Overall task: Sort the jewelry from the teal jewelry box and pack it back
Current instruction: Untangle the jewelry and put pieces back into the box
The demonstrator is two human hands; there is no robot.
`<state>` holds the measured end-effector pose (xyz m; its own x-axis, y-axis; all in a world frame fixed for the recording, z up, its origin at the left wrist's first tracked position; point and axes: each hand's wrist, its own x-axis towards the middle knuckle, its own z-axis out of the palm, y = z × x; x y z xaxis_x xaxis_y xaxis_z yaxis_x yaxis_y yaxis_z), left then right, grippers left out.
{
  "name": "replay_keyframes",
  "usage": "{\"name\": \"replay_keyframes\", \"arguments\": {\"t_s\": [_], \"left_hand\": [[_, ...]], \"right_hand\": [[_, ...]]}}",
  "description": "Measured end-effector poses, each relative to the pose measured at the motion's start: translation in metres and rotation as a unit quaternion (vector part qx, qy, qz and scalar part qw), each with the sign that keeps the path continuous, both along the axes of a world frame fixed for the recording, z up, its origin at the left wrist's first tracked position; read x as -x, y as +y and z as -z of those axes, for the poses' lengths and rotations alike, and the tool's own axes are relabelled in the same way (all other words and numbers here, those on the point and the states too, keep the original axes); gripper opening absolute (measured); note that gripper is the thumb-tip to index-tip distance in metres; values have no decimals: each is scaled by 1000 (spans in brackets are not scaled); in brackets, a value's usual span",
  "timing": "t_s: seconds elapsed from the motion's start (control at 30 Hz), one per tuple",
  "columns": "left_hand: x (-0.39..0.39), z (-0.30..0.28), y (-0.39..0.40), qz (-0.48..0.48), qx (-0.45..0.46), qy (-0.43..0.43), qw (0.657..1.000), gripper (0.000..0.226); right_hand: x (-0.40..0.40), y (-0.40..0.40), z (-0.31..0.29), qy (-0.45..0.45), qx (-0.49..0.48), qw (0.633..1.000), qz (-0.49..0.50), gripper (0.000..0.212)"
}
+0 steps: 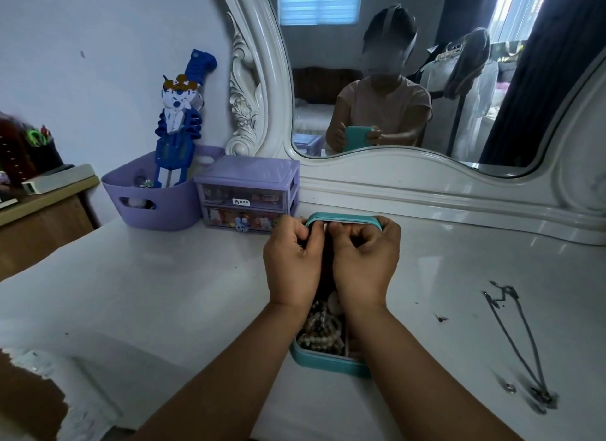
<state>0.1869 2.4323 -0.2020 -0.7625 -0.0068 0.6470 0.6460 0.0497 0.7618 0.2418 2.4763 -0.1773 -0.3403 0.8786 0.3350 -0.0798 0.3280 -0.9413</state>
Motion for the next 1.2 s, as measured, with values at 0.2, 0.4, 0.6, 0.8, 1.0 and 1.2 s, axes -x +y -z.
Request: {"name": "replay_keyframes", "arguments": {"t_s": [0.2, 0.4, 0.6, 0.8, 1.0, 1.2], "left_hand": [[0, 1, -1, 45, -13, -37, 998, 39], [1, 2, -3, 137, -50, -157, 977, 40], [0, 4, -20, 179, -15, -184, 966, 45], [-1, 5, -32, 185, 39, -221, 957, 40], [-10, 11, -37, 224, 197, -165, 940, 17], [-8, 7, -41, 237, 264, -160, 921, 17]], "right_hand": [[0, 4, 4, -38, -36, 998, 20, 27], [-5, 11, 5, -98, -84, 992, 3, 24], [-31, 31, 0, -217, -144, 962, -87, 23], [-50, 34, 8, -377, -218, 886, -156, 28], [-48, 34, 16, -300, -77, 915, -257, 24], [-56, 40, 9, -293, -22, 896, -333, 17]]}}
